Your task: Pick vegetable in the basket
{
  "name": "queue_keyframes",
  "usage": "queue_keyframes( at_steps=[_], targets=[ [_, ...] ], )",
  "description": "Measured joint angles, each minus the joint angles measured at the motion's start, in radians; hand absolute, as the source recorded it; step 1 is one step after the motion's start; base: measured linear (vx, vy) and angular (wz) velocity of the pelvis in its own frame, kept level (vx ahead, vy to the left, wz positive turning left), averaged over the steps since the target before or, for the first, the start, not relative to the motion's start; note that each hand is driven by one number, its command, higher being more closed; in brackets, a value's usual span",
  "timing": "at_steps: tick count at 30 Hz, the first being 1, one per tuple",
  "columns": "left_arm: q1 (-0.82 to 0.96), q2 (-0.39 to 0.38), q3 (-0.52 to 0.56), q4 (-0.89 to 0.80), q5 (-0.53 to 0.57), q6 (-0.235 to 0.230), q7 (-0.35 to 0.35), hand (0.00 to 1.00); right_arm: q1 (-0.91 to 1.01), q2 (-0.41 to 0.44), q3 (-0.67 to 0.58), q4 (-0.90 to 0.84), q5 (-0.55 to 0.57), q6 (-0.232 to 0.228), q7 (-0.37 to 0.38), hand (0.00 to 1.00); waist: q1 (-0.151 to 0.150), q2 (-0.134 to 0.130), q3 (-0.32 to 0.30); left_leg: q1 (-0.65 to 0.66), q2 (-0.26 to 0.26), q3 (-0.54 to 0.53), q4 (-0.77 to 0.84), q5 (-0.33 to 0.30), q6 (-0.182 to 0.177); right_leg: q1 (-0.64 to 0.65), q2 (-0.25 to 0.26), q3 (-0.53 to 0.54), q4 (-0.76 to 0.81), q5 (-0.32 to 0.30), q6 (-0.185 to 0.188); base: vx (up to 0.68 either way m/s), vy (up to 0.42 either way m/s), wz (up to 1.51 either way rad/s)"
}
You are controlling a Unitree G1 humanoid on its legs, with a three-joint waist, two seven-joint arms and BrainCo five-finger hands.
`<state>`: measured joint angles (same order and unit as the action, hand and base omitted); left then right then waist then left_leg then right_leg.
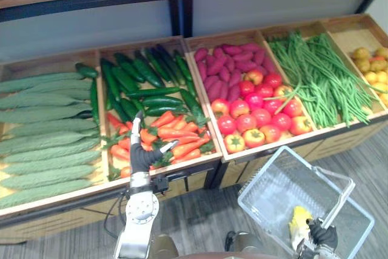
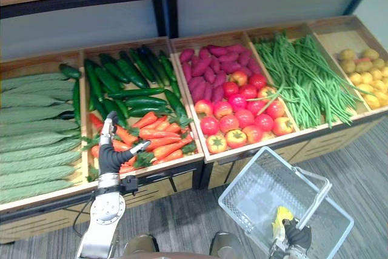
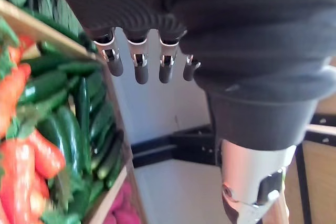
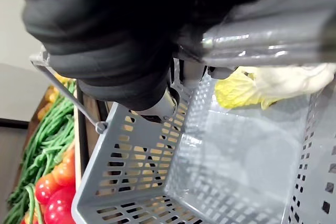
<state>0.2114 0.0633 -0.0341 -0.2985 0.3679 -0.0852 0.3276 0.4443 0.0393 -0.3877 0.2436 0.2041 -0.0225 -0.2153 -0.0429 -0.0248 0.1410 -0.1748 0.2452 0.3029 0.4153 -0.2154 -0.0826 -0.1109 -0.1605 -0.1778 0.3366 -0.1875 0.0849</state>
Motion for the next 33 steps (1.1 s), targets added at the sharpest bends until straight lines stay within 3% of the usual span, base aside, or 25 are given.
queue_keyframes(
  at_steps=[7, 10, 15, 17, 23, 24, 33],
  targets=[
    [-0.109, 0.106, 0.033, 0.153, 0.150, 0.034, -0.025, 0.00, -0.007, -0.009, -0.017, 0.071, -0.009, 0.001, 0.038, 1.00, -0.012, -0.028, -0.023, 0.034, -0.069, 0.017, -0.128, 0.070, 0.002, 0.005, -0.018, 0.047, -0.088, 0.053, 0.021, 0.07, 0.046, -0.03],
    [-0.170, 0.160, 0.024, 0.264, 0.194, 0.044, -0.040, 0.00, -0.019, -0.022, -0.016, 0.106, -0.019, 0.001, 0.051, 1.00, -0.047, -0.036, -0.026, 0.067, -0.087, 0.015, -0.207, 0.120, -0.002, 0.004, -0.016, 0.077, -0.098, 0.060, 0.016, 0.09, -0.033, 0.11],
    [-0.304, 0.264, -0.016, 0.461, 0.255, 0.060, -0.060, 0.00, -0.060, -0.070, 0.012, 0.138, -0.028, 0.000, 0.076, 1.00, -0.062, -0.036, -0.026, 0.090, -0.088, 0.040, -0.308, 0.182, -0.009, -0.032, 0.007, 0.115, -0.121, 0.091, -0.004, -0.03, -0.040, -0.20],
    [-0.346, 0.310, -0.041, 0.545, 0.278, 0.064, -0.092, 0.00, -0.102, -0.074, 0.034, 0.138, -0.042, -0.008, 0.089, 1.00, -0.087, -0.041, -0.018, 0.081, -0.092, 0.056, -0.344, 0.211, -0.007, -0.055, 0.014, 0.137, -0.148, 0.113, 0.001, -0.10, -0.016, -0.22],
    [-0.416, 0.338, -0.053, 0.648, 0.315, 0.078, -0.120, 0.00, -0.158, -0.092, 0.066, 0.138, -0.059, -0.011, 0.092, 1.00, -0.094, -0.040, 0.032, 0.047, -0.091, 0.068, -0.348, 0.227, -0.003, -0.097, 0.021, 0.168, -0.168, 0.144, 0.009, -0.10, -0.006, -0.10],
    [-0.435, 0.351, -0.057, 0.663, 0.326, 0.079, -0.128, 1.00, -0.176, -0.093, 0.077, 0.138, -0.059, -0.011, 0.094, 1.00, -0.095, -0.040, 0.046, 0.038, -0.091, 0.070, -0.348, 0.232, -0.002, -0.107, 0.022, 0.173, -0.170, 0.152, 0.010, -0.05, -0.009, -0.09],
    [-0.545, 0.389, -0.081, 0.750, 0.353, 0.078, -0.131, 1.00, -0.229, -0.094, 0.093, 0.145, -0.059, -0.012, 0.105, 1.00, -0.104, -0.044, 0.090, 0.012, -0.089, 0.091, -0.341, 0.233, -0.002, -0.128, 0.027, 0.195, -0.204, 0.183, 0.009, -0.01, -0.002, -0.08]
  ],
)
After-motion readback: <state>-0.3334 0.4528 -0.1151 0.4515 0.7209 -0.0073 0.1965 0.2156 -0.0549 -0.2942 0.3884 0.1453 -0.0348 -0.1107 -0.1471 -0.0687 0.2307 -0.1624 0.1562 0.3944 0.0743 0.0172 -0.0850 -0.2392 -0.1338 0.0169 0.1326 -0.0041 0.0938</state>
